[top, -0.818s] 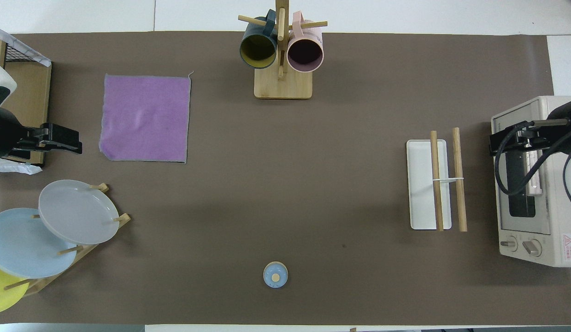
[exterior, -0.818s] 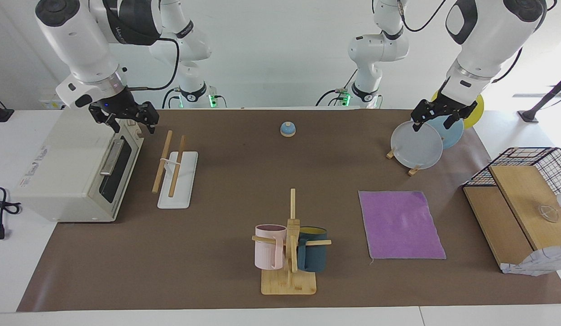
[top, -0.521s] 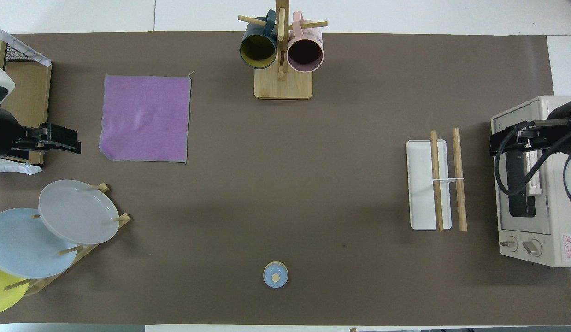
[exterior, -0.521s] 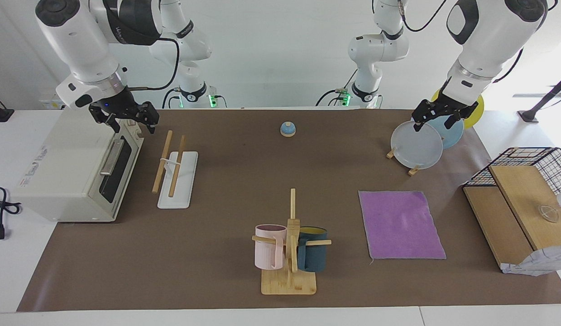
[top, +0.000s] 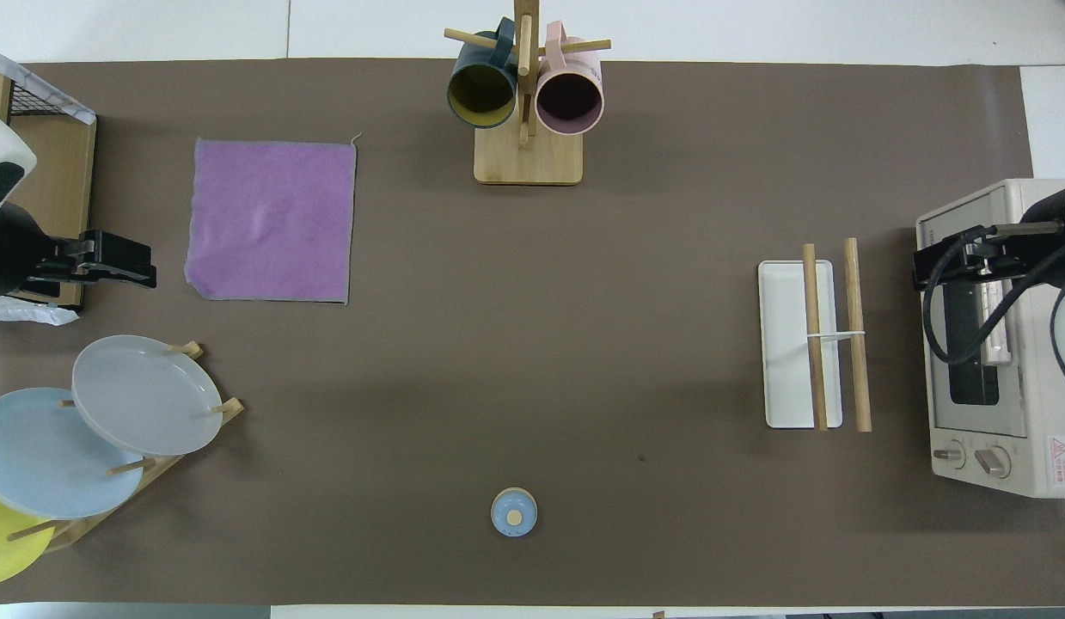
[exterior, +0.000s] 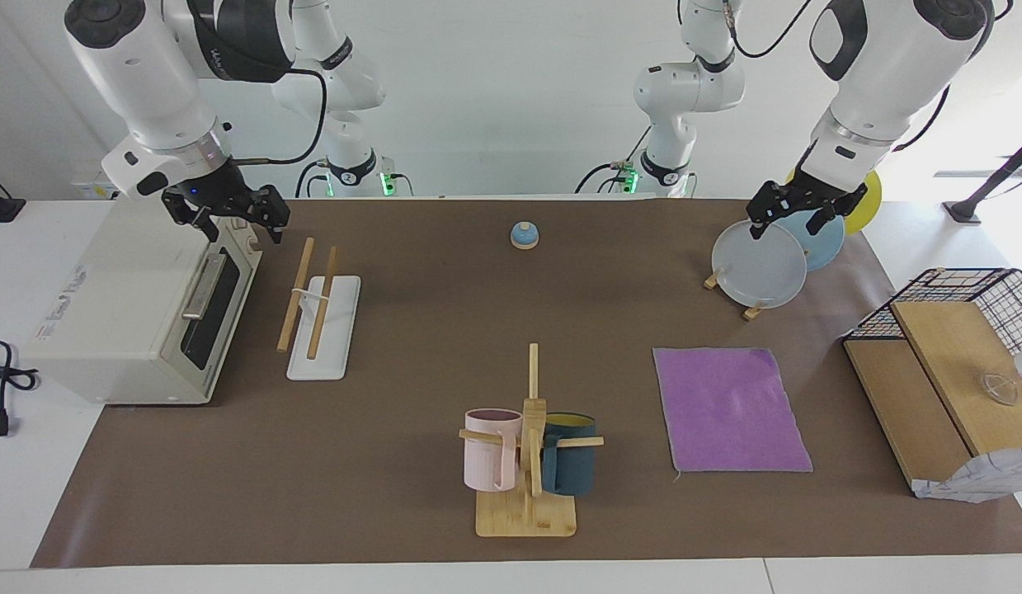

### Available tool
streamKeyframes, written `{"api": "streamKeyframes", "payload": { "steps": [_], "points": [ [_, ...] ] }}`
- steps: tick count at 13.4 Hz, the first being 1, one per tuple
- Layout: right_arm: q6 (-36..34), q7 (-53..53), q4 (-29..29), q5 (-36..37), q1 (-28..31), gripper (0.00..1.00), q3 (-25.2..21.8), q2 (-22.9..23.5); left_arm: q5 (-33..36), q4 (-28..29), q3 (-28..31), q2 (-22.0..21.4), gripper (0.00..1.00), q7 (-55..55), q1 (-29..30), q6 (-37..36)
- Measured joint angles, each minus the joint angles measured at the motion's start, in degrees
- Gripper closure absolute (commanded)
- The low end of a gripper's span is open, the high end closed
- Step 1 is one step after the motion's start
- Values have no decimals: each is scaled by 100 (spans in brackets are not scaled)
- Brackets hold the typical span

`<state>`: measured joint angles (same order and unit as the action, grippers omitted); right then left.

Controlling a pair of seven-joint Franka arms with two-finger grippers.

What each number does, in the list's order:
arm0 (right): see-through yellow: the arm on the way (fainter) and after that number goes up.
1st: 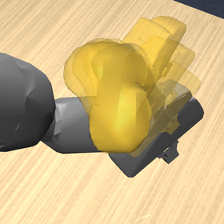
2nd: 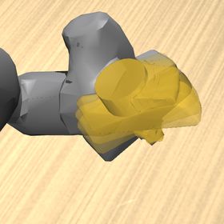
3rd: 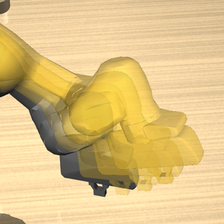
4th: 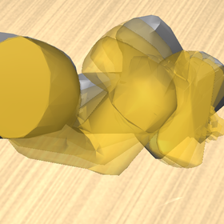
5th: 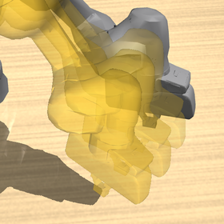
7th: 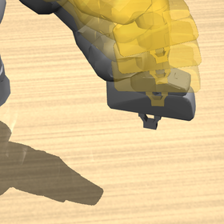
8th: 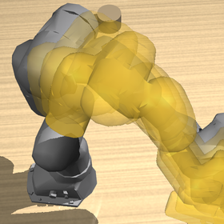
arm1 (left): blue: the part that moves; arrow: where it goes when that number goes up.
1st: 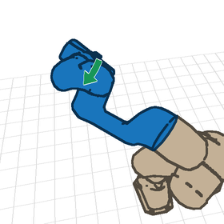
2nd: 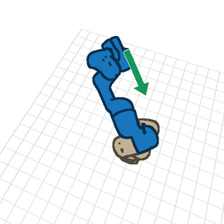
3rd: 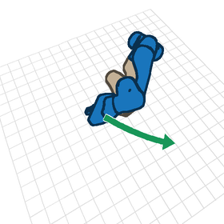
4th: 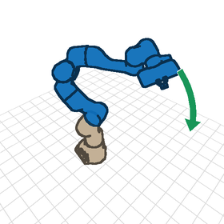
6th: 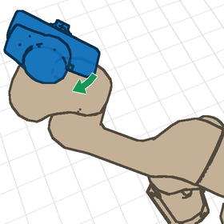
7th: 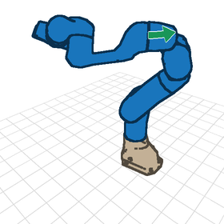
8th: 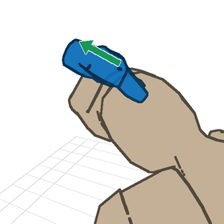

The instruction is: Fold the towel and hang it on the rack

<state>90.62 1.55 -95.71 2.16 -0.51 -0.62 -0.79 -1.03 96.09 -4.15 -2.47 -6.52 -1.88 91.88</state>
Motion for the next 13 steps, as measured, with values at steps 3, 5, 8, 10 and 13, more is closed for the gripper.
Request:
{"api": "streamKeyframes", "payload": {
  "steps": [3, 5, 8, 10, 13],
  "points": [
    [0, 0, 0, 0, 0, 0, 0, 0, 0, 29, 25, -1, 0, 0, 11, 9],
    [0, 0, 0, 0, 0, 0, 0, 0, 0, 136, 36, -19, 0, 0, 38, 124],
    [0, 0, 0, 0, 0, 0, 0, 0, 0, 679, 40, -77, 0, 1, 243, 727],
    [0, 0, 0, 0, 0, 0, 0, 0, 0, 1147, 48, 2, 0, 30, 408, 1288],
    [0, 0, 0, 0, 0, 0, 0, 0, 0, 1473, 48, 644, 0, 35, 544, 2148]
  ]
}}
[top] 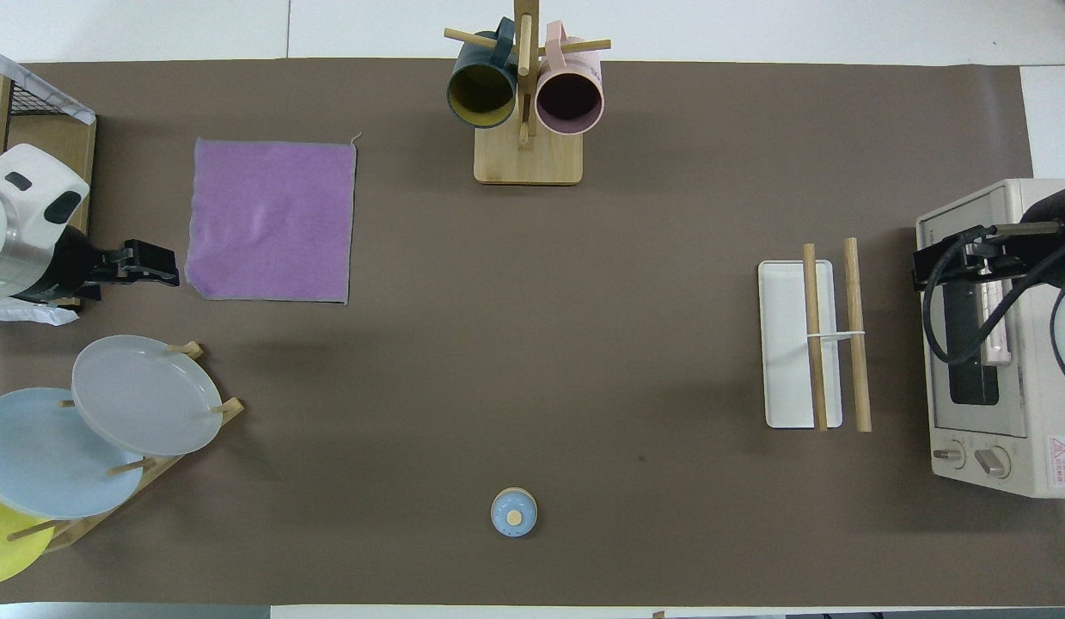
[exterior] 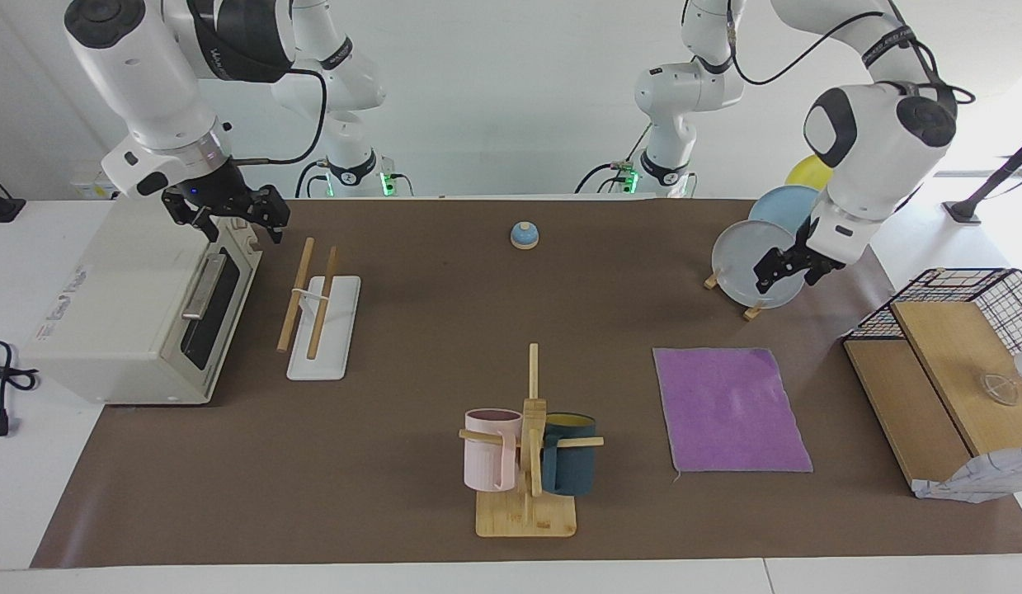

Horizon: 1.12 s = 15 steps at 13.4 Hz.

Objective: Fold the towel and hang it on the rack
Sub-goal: 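Move the left gripper to the edge of the purple towel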

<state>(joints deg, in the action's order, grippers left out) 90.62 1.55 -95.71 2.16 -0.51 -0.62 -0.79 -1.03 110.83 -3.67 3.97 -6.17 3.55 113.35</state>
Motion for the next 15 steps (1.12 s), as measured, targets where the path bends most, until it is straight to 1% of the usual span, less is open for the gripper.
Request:
{"api": "streamKeyframes", "payload": {
  "steps": [3, 5, 7, 9, 10, 12, 14, 15],
  "points": [
    [0, 0, 0, 0, 0, 0, 0, 0, 0, 23, 1, 865, 0, 0, 214, 839],
    [0, 0, 0, 0, 0, 0, 0, 0, -8, 22, 1, 1216, 0, 2, 329, 1128],
    [0, 0, 0, 0, 0, 0, 0, 0, -98, 21, 2, 1358, 10, -7, 375, 1249],
    [0, 0, 0, 0, 0, 0, 0, 0, -238, 22, 3, 1387, 22, -16, 396, 1268],
    [0, 0, 0, 0, 0, 0, 0, 0, -265, 28, 1, 1388, 30, -30, 421, 1269],
    [0, 0, 0, 0, 0, 0, 0, 0, -276, 75, 1, 1391, 39, -117, 443, 1268],
    [0, 0, 0, 0, 0, 0, 0, 0, -281, 148, -3, 1392, 41, -160, 443, 1268],
    [0, 0, 0, 0, 0, 0, 0, 0, -286, 172, -5, 1391, 44, -197, 443, 1269]
  ]
}}
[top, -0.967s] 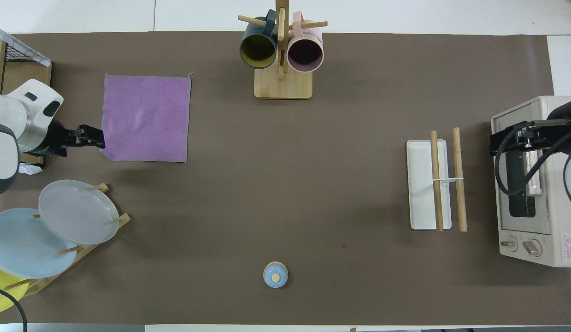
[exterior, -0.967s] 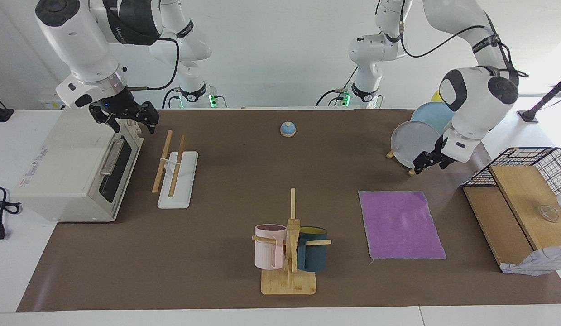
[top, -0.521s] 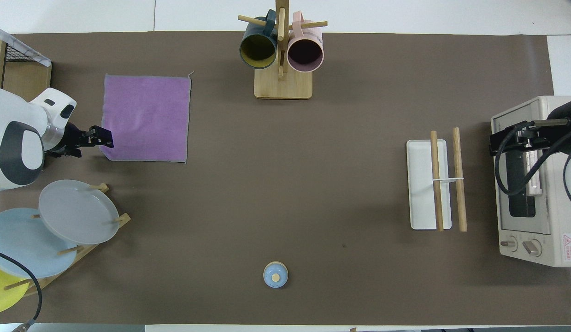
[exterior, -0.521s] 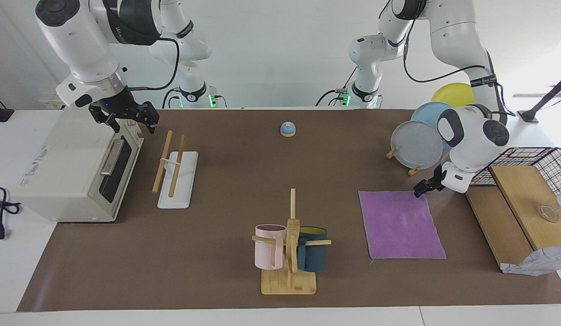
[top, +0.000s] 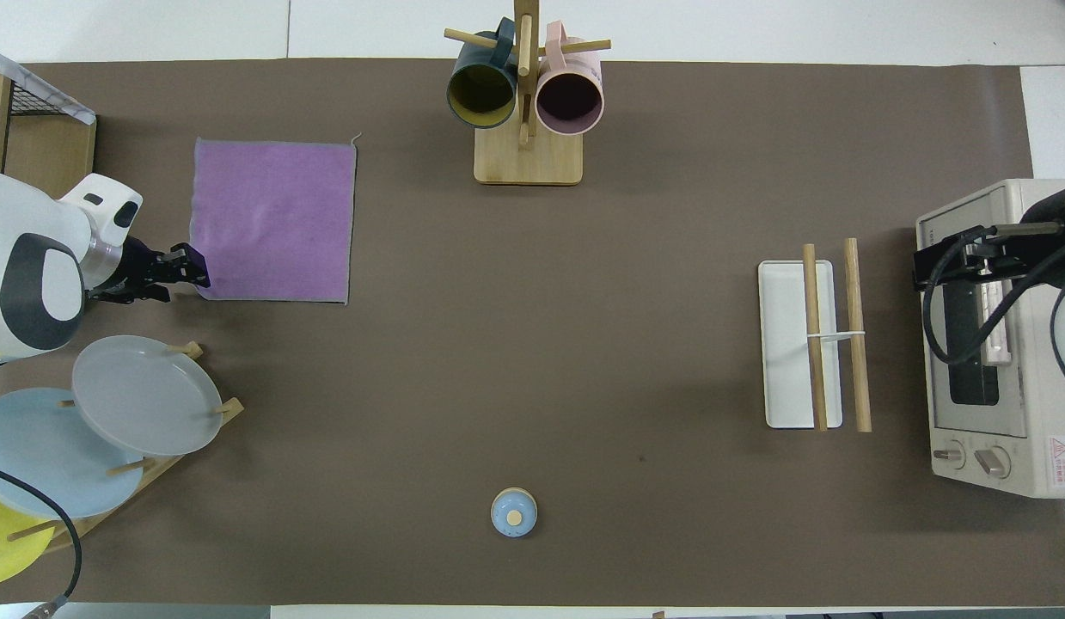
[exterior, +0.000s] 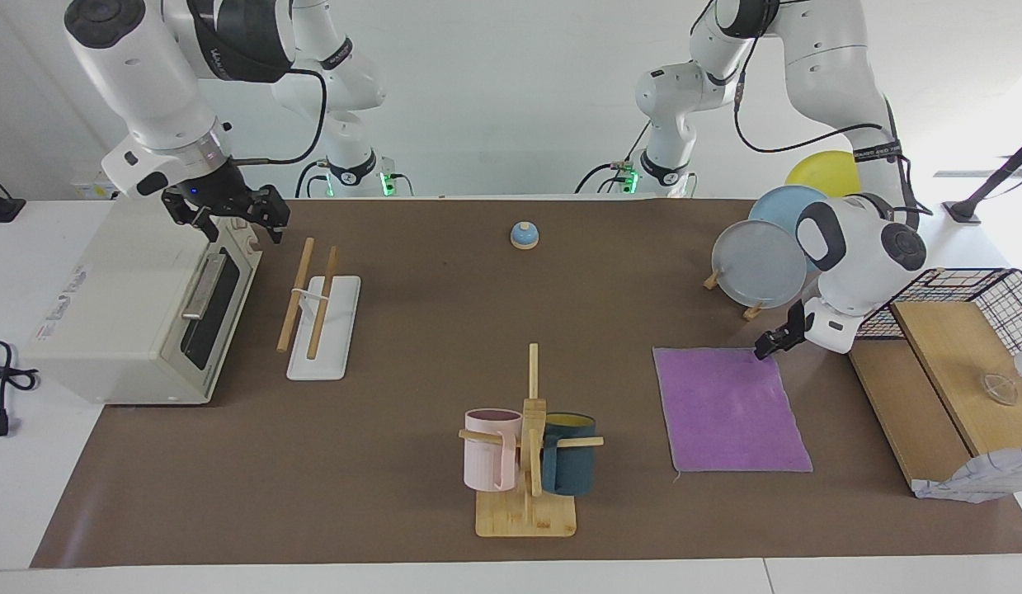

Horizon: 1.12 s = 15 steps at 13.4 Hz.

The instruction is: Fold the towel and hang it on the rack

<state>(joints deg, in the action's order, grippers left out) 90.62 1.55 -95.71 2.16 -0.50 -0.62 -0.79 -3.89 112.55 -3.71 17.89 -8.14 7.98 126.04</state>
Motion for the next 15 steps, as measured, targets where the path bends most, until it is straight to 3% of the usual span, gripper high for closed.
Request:
{"api": "streamKeyframes", "payload": {
  "steps": [3, 7, 8, 15],
  "points": [
    [0, 0, 0, 0, 0, 0, 0, 0, -3, 25, -27, 0, 62, -110, -5, 0],
    [0, 0, 0, 0, 0, 0, 0, 0, -4, 27, -30, 0, 96, -134, -4, 0],
    [0, 0, 0, 0, 0, 0, 0, 0, -4, 27, -29, 0, 100, -136, -4, 0],
    [0, 0, 0, 0, 0, 0, 0, 0, -4, 15, -45, -2, 100, 373, -13, 7]
  ]
}}
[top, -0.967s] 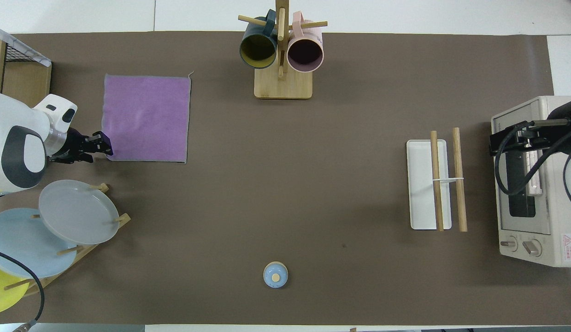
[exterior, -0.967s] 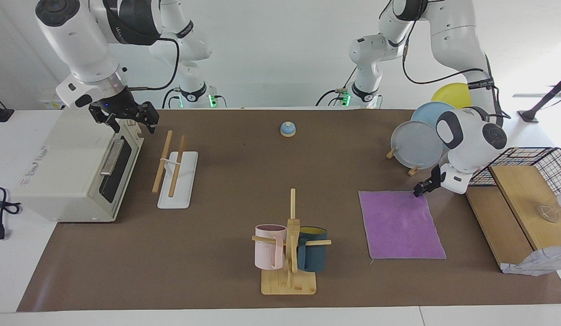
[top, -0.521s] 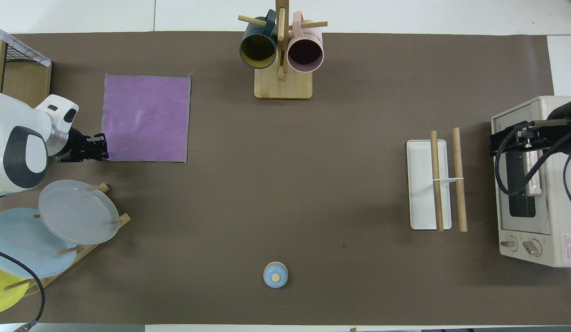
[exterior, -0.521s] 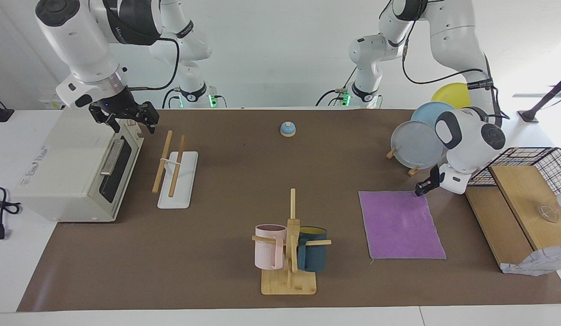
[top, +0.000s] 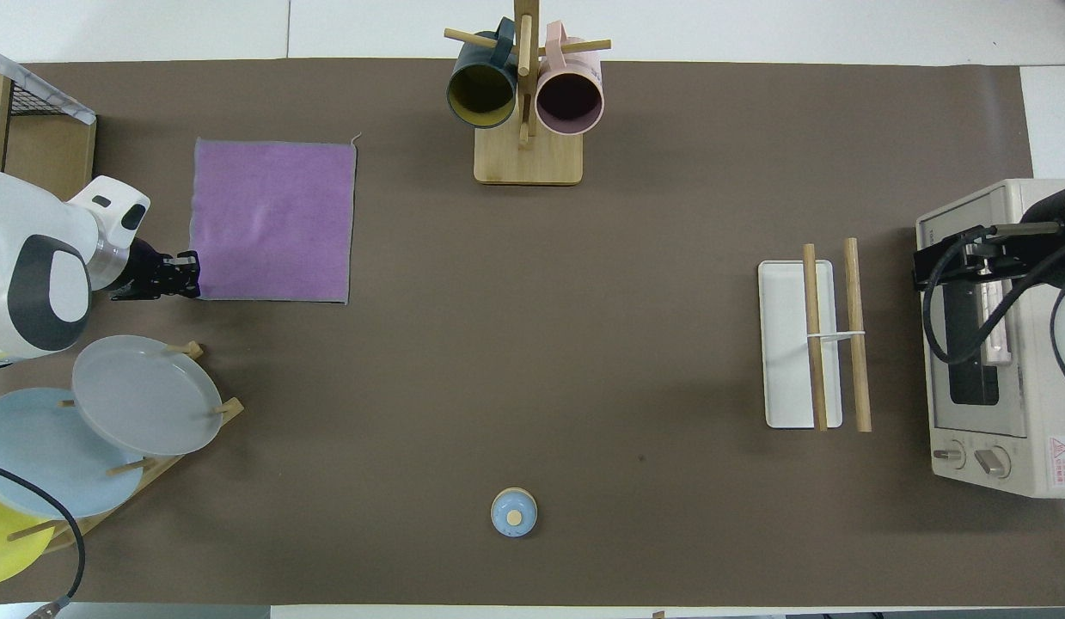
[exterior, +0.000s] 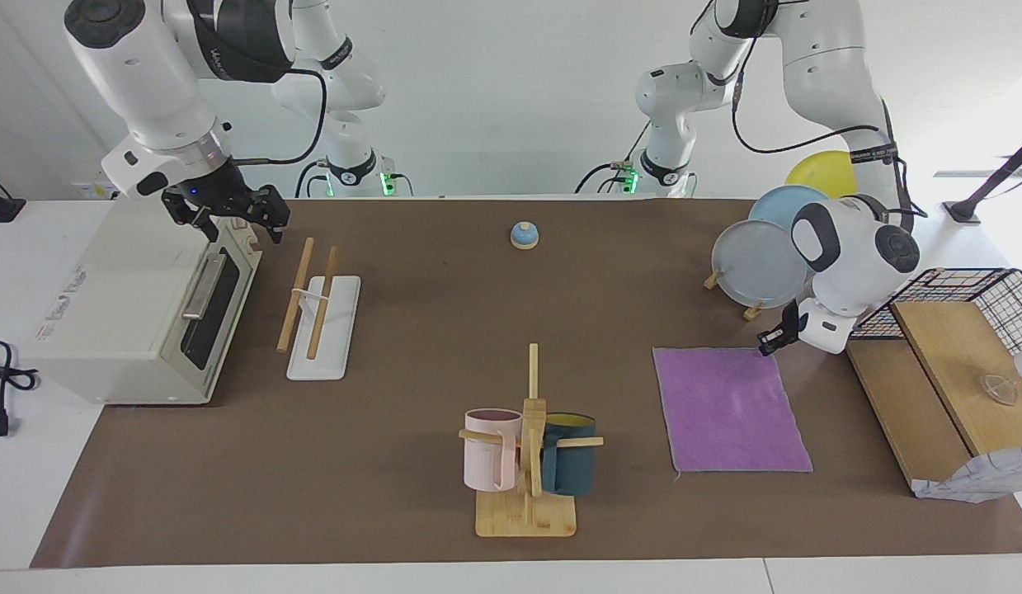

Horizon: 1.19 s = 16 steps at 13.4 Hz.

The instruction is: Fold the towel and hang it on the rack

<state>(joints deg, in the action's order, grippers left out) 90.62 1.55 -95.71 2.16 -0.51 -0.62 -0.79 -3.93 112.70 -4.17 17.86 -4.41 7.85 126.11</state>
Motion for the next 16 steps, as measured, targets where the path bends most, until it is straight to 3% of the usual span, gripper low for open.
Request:
{"api": "streamKeyframes", "payload": {
  "steps": [6, 12, 15, 16],
  "points": [
    [0, 0, 0, 0, 0, 0, 0, 0, 1, -85, -51, -358, 100, 1070, -267, 3],
    [0, 0, 0, 0, 0, 0, 0, 0, 162, -172, -91, -654, 100, 1141, -1581, 30],
    [0, 0, 0, 0, 0, 0, 0, 0, 173, 315, -93, -683, 100, 1114, -2182, 543],
    [0, 0, 0, 0, 0, 0, 0, 0, 174, 592, -93, -680, 1, 1077, -2316, 849]
  ]
}}
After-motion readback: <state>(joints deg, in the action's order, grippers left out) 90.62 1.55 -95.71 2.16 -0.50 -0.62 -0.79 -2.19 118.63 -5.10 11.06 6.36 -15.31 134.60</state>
